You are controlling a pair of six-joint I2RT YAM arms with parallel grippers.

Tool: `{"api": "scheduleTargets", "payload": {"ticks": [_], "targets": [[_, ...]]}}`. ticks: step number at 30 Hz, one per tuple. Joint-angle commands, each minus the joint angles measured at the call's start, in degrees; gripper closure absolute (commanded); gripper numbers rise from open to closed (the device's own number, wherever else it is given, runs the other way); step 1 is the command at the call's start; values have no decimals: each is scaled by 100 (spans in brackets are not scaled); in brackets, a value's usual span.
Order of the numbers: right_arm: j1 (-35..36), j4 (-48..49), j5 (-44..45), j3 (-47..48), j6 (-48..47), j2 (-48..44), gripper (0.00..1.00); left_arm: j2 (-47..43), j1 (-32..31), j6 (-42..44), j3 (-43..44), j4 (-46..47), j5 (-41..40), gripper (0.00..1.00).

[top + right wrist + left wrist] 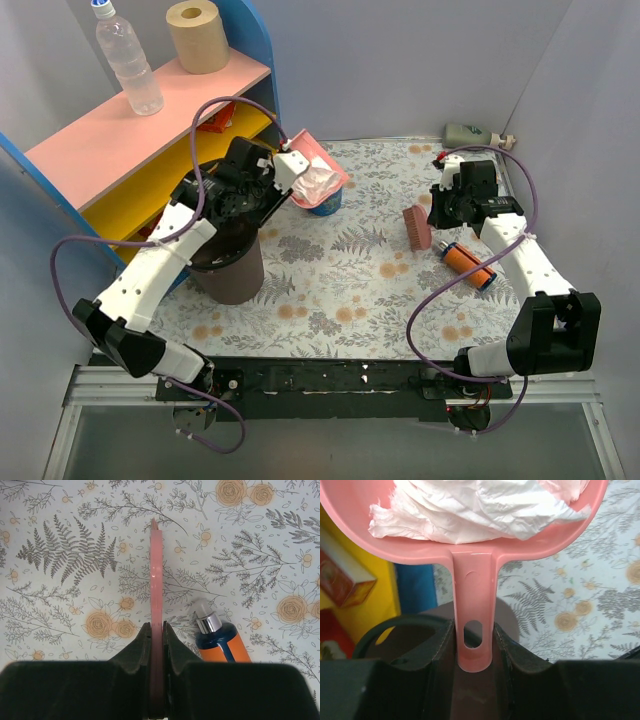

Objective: Sweep away the paper scraps from the table

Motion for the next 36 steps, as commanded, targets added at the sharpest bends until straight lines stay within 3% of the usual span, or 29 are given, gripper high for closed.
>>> {"api": "scheduleTargets", "payload": {"ticks": [1,24,28,36], "targets": [[-55,276,-141,-77,141,23,99,-471,308,261,271,-453,-692,100],[-37,232,-616,318,695,1200,99,-2282,1108,517,-519,-1623,-2607,100],[33,197,-695,502,721,1455,99,-2536,1143,806,-607,-1632,-3065,100],[253,249,-765,775,792,1728,99,-2845,1134,2324,-766,-1623,-3654,100]]}}
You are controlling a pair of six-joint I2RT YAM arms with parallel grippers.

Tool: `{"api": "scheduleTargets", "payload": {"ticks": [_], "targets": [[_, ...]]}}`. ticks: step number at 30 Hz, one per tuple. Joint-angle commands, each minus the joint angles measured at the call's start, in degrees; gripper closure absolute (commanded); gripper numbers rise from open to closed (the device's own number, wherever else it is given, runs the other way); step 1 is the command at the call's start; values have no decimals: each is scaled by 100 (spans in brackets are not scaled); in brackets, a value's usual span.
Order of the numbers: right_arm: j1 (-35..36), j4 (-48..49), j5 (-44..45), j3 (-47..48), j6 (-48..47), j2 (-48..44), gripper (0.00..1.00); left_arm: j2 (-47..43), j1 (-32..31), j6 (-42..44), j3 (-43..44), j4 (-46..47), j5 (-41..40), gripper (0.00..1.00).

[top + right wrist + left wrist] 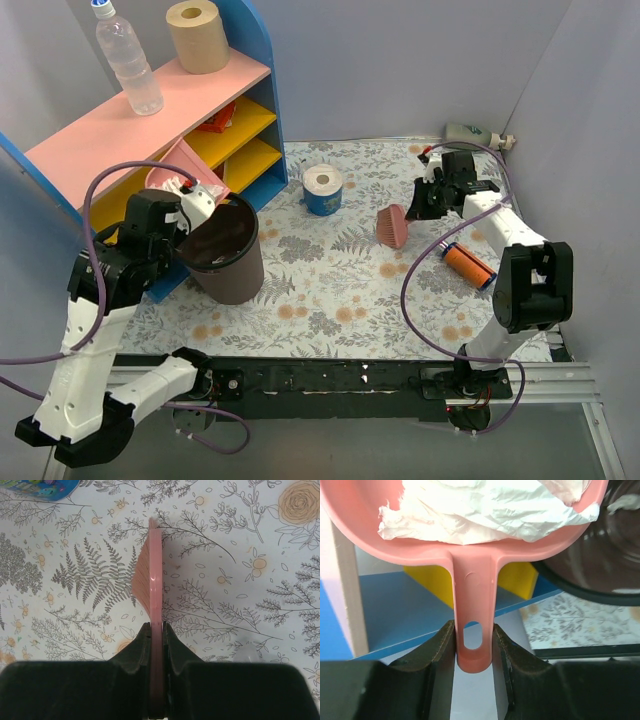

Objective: Sweep away the paper scraps from the table

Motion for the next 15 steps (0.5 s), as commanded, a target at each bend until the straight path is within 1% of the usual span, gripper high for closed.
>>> {"api": "scheduleTargets", "payload": {"ticks": [1,5,6,9,10,13,15], "targets": [[137,-133,-3,139,31,200,99,-95,24,1072,36,-172,-496,100],[137,-98,-20,87,75,192,99,-235,24,2082,-165,-163,-479,100],[137,-80,-38,78,67,174,99,-296,24,2632,-235,-154,-453,100],[137,-36,-73,17,101,113,99,-499,24,3330,-534,-154,-294,100],[146,-19,-73,-10,102,95,99,-534,24,3706,-657,-154,-277,100],[137,60,-82,-177,110,-54,99,-535,24,4384,-746,-93,-373,100],[128,104,-82,-352,119,-194,99,-359,33,4474,-702,47,-469,100]]}}
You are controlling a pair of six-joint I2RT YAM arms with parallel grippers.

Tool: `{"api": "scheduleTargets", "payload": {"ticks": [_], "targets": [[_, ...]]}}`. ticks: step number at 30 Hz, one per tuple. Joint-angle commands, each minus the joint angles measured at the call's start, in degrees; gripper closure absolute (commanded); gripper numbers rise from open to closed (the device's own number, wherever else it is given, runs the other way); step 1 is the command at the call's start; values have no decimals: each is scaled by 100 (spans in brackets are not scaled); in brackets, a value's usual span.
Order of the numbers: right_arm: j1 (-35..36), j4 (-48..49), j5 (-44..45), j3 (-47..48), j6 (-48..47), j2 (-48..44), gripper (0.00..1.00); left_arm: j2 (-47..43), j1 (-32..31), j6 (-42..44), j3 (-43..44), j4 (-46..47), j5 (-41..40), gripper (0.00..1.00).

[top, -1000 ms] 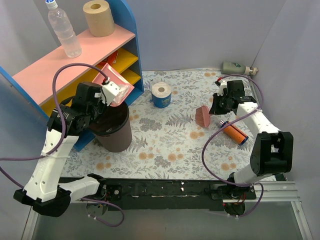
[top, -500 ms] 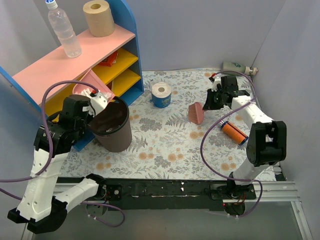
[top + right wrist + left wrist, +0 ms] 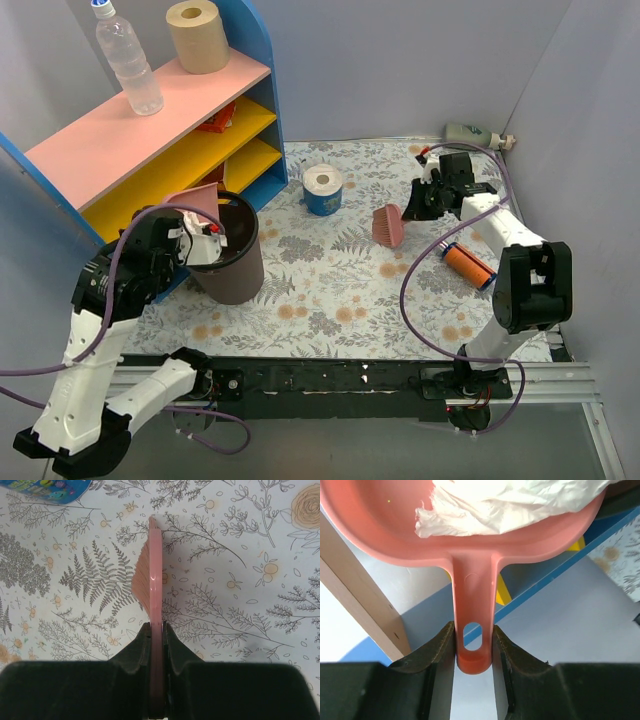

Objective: Sweep away the paper scraps from the table

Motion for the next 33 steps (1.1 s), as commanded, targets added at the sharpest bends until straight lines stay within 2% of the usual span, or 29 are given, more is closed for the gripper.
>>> {"api": "scheduleTargets", "payload": {"ticks": [1,6,9,14,20,24,28,29,33], "targets": [[21,-40,19,-396,18,-298,99,203,24,1006,74,124,-225,100],[30,-49,-16,-581,54,-535,99,529,24,654,232,-34,-471,100],[21,-40,-25,-590,54,-553,99,494,24,557,347,-85,-261,100],[30,-13,-34,-503,63,-518,99,476,24,707,373,475,-532,100],[21,-22,-8,-511,45,-535,99,722,33,189,681,520,-603,100],[13,-66,54,-564,-8,-623,99,687,33,127,645,1106,-559,100],[21,-127,115,-503,-104,-720,99,1055,24,-118,1277,1767,-166,100],[21,-145,124,-485,-148,-746,99,1169,24,-424,1670,1899,-51,100],[21,-224,255,-406,-368,-886,99,1767,24,-1198,2314,2216,740,100]]}}
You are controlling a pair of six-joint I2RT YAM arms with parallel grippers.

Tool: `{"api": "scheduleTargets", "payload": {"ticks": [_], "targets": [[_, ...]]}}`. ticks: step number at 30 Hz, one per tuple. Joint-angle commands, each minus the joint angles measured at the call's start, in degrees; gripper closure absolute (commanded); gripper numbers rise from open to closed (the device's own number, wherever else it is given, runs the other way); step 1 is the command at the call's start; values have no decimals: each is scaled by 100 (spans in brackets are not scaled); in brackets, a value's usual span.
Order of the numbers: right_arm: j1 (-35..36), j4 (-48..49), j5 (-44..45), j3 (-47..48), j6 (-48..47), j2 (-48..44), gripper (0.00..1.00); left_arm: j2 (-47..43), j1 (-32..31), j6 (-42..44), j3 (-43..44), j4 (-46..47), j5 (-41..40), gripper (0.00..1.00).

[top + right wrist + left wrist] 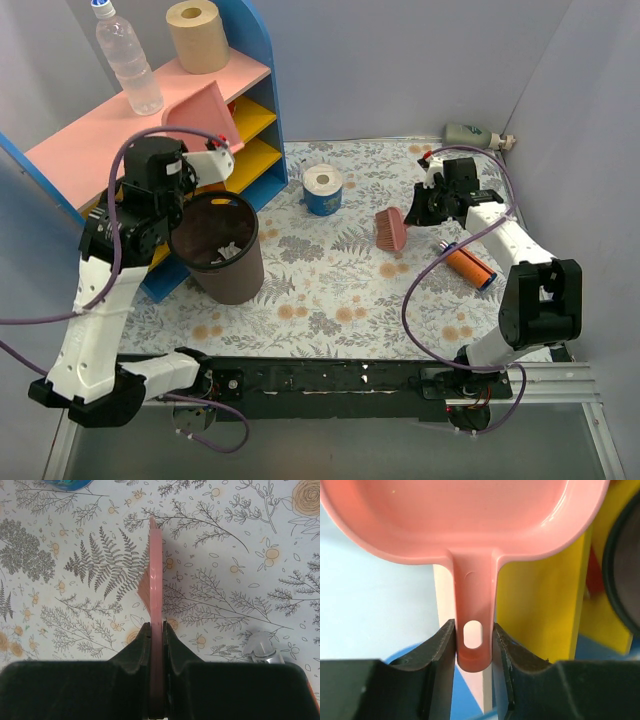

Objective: Sweep away the paper scraps from the table

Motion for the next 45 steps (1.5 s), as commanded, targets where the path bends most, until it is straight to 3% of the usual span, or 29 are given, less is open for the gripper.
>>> {"api": "scheduleTargets", "payload": {"ticks": [1,11,18,22,26,30,36,40,45], "targets": [[19,-279,252,88,-357,-299,99,510,24,-1023,654,737,1146,100],[-95,-543,322,369,-1025,-1115,99,1205,-178,-2209,804,1185,3556,100],[-473,-385,489,800,-1192,-1275,99,1978,-1302,-2868,523,1063,4198,100],[-491,1,463,967,-1876,-1126,99,2568,-1567,-3317,269,501,5039,100],[-482,502,479,836,-3148,-950,99,2990,-1690,-3607,-478,253,5693,100],[-403,791,900,678,-3949,-1028,99,3306,-1813,-3739,-1128,543,5896,100],[-8,1513,1130,-427,-5126,-1441,99,4071,-1813,-3854,-1226,649,5940,99],[658,1689,1464,-1308,-5927,-1705,99,4379,-1813,-3836,-1288,588,6063,89],[977,1663,1596,-1906,-5991,-1881,93,4511,-1813,-3880,-1445,569,6046,71]]}}
